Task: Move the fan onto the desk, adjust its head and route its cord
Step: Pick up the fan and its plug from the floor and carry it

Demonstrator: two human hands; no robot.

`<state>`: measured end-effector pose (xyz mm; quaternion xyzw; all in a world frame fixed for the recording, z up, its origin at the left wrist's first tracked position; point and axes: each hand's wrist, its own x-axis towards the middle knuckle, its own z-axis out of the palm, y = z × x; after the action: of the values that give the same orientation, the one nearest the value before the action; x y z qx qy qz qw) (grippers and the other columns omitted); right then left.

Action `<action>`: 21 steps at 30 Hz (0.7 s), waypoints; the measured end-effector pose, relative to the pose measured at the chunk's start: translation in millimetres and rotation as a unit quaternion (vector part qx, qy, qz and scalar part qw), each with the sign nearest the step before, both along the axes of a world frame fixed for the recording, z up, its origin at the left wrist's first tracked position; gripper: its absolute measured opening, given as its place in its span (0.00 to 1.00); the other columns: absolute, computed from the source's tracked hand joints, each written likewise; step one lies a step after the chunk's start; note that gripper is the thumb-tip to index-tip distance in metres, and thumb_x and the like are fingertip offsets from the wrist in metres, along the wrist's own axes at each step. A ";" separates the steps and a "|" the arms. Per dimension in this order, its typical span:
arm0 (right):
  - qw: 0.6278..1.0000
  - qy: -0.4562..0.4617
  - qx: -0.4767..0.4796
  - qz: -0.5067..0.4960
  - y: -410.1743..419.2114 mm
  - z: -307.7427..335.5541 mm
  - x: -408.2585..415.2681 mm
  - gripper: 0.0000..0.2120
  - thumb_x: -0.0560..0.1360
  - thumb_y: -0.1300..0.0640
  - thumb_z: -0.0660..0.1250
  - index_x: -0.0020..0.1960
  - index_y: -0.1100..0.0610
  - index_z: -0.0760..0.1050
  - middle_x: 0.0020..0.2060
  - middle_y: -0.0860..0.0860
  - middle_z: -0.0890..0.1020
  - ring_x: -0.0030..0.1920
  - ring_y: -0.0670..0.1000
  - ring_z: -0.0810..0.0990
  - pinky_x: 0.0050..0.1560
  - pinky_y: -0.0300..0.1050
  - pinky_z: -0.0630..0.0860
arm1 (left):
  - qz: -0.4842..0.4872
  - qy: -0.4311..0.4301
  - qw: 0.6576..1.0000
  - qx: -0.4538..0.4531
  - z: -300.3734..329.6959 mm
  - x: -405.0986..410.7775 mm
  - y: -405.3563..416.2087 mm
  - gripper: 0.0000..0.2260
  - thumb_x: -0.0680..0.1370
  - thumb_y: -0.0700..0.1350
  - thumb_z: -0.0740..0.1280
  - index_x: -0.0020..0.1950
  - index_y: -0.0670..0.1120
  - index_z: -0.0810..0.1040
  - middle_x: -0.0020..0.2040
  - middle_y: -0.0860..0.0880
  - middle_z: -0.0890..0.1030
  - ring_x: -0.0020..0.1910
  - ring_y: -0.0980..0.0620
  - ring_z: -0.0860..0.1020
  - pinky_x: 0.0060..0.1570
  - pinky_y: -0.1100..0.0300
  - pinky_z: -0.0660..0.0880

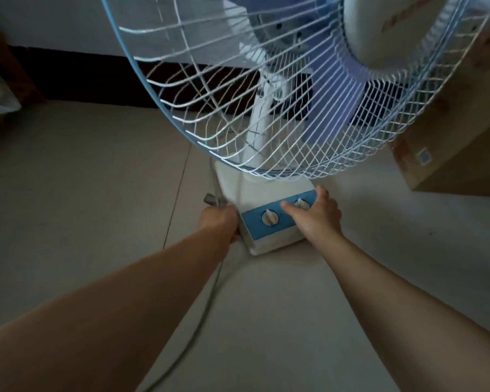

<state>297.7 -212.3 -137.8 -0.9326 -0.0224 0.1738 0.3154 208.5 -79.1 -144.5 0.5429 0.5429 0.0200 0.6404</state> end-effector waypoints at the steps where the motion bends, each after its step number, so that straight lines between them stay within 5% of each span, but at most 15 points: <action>1: 1.000 0.001 -0.011 0.001 0.6 -3.4 3.0 0.44 0.68 0.38 0.70 0.76 0.53 0.54 0.72 0.57 0.65 0.71 0.61 0.63 0.68 0.56 0.66 | 0.001 0.000 1.000 0.013 -4.3 3.1 -1.3 0.15 0.79 0.45 0.61 0.57 0.35 0.76 0.48 0.37 0.80 0.39 0.44 0.77 0.28 0.60 0.72; 5: 0.998 -0.016 -0.052 -0.011 3.4 -14.0 1.8 0.45 0.67 0.35 0.69 0.75 0.51 0.53 0.69 0.58 0.66 0.69 0.61 0.64 0.65 0.56 0.66 | -0.001 0.014 0.998 0.061 -14.0 4.3 0.2 0.13 0.78 0.42 0.61 0.53 0.34 0.78 0.36 0.40 0.79 0.32 0.43 0.77 0.37 0.54 0.78; 8: 0.998 -0.013 -0.055 -0.026 8.0 -16.2 -7.8 0.45 0.65 0.35 0.70 0.74 0.51 0.54 0.67 0.59 0.66 0.67 0.61 0.65 0.64 0.55 0.66 | -0.001 0.032 0.994 0.104 -16.9 0.1 4.3 0.12 0.76 0.42 0.61 0.52 0.35 0.80 0.47 0.35 0.82 0.46 0.38 0.81 0.53 0.45 0.79; 17: 0.992 0.067 -0.049 -0.090 29.0 -16.6 -11.9 0.46 0.63 0.28 0.64 0.69 0.58 0.61 0.67 0.61 0.66 0.67 0.61 0.65 0.64 0.57 0.66 | -0.051 0.069 0.974 0.210 -13.2 4.0 28.2 0.17 0.74 0.52 0.67 0.49 0.38 0.80 0.51 0.39 0.82 0.50 0.40 0.80 0.50 0.52 0.78; 21: 0.991 0.079 -0.028 -0.109 39.4 -17.3 3.2 0.45 0.63 0.28 0.65 0.66 0.60 0.64 0.66 0.59 0.69 0.67 0.61 0.67 0.61 0.54 0.68 | -0.066 0.075 0.977 0.187 -15.9 14.8 24.0 0.26 0.74 0.57 0.66 0.59 0.37 0.75 0.57 0.40 0.78 0.55 0.40 0.78 0.51 0.56 0.74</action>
<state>300.9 -172.9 -155.2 -0.9216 0.1090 0.2118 0.3066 223.4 -55.1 -160.5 0.6876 0.5389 0.0381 0.4851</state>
